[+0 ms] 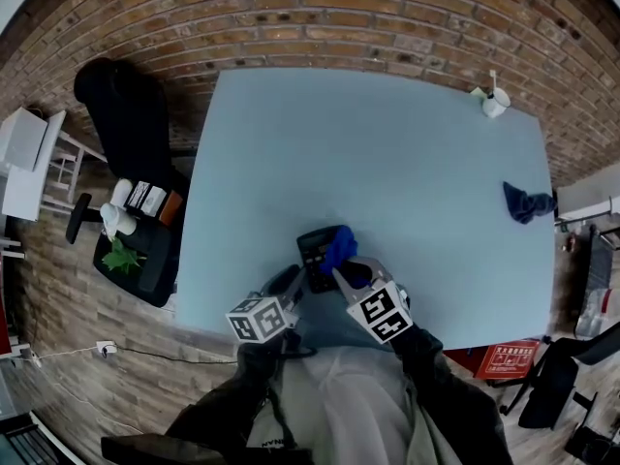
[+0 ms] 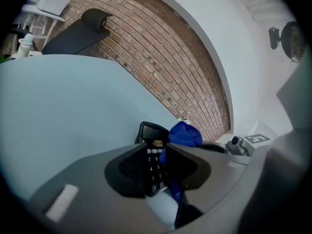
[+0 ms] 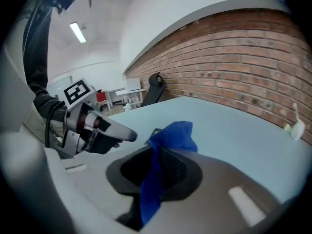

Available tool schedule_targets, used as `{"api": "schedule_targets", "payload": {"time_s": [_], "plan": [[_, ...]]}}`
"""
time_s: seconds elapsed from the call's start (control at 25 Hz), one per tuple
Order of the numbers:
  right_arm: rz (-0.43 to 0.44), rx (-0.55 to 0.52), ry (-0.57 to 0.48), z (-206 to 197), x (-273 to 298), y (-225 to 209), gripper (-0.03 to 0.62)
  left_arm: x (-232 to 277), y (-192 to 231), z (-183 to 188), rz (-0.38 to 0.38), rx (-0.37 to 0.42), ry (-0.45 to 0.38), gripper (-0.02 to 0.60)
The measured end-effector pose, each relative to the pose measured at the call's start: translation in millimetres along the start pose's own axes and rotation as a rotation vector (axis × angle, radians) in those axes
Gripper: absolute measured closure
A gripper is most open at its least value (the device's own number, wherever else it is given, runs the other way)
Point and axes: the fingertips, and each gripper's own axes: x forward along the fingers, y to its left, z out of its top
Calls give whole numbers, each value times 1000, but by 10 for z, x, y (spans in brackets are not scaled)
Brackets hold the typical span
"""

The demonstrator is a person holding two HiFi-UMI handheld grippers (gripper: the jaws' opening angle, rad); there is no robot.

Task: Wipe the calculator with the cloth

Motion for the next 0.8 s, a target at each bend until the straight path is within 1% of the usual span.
{"api": "schedule_targets", "payload": {"time_s": [0.08, 0.12, 0.16, 0.2, 0.24, 0.28, 0.36, 0.4, 0.44, 0.48, 0.56, 0.64, 0.68, 0.76, 0.8], "plan": [[98, -61, 44, -14, 172, 344, 543, 14, 5, -29, -3, -8, 12, 423], [116, -87, 62, -44, 228, 432, 543, 13, 28, -37, 2, -16, 16, 435], [106, -107, 74, -83, 263, 432, 543, 8, 59, -39, 5, -28, 15, 439], [70, -115, 83, -129, 271, 338, 543, 3, 84, -42, 3, -42, 14, 419], [13, -104, 89, -180, 244, 164, 543, 3, 98, -49, -3, -53, 15, 385], [-57, -76, 94, -232, 182, -62, 543, 10, 101, -63, -9, -54, 22, 366], [-185, 17, 106, -352, 2, -518, 543, 50, 88, -97, -21, -39, 49, 339], [-226, 64, 119, -430, -81, -691, 543, 86, 79, -114, -31, -35, 65, 315], [-246, 100, 135, -520, -141, -805, 543, 132, 65, -132, -43, -36, 82, 300], [-248, 122, 151, -611, -174, -858, 543, 183, 43, -152, -55, -37, 103, 272], [-230, 131, 168, -733, -172, -833, 543, 291, -26, -180, -73, -18, 149, 247], [-209, 136, 162, -765, -116, -740, 543, 394, -77, -210, -67, 25, 199, 221], [-196, 154, 149, -770, -74, -692, 543, 434, -89, -224, -60, 45, 220, 221], [-177, 236, 106, -773, -6, -637, 543, 476, -98, -216, -57, 58, 230, 221], [-171, 291, 81, -779, 3, -638, 543, 473, -99, -187, -68, 48, 215, 221]]}}
